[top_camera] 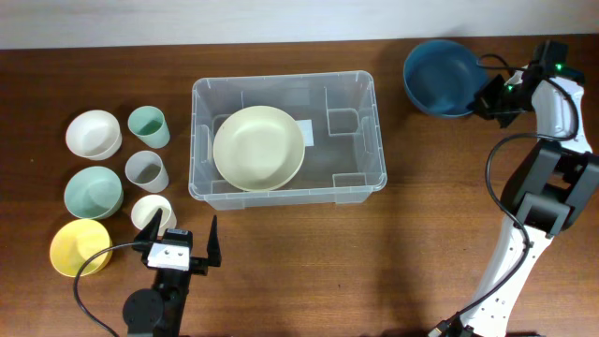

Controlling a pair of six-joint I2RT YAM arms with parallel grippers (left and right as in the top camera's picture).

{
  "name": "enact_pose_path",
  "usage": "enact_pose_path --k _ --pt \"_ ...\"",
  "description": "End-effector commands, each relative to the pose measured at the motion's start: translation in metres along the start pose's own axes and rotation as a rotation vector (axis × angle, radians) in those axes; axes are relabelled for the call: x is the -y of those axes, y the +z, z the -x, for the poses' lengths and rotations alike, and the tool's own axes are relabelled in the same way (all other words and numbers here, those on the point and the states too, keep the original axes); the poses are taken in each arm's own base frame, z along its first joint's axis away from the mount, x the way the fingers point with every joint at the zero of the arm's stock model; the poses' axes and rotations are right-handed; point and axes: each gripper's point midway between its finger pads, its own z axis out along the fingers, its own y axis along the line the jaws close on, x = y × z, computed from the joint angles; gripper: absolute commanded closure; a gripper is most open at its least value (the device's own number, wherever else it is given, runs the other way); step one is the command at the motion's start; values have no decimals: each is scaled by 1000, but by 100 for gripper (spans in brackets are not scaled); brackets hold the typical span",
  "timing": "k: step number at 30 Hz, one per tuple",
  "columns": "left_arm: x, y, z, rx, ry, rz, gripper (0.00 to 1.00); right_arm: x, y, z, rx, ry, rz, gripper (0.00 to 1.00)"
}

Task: Pack container
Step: 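Lift the teal plate and carry it over the container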

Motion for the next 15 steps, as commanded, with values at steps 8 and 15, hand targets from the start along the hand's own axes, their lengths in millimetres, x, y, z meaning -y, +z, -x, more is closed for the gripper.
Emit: enact_pose_path --k 8,15 --pt "-2 0 -2 -5 -10 11 1 -118 -94 -39 -43 -328 456 96" --pt "-2 0 -2 -5 -10 11 1 -212 -184 -119 37 -609 507 96"
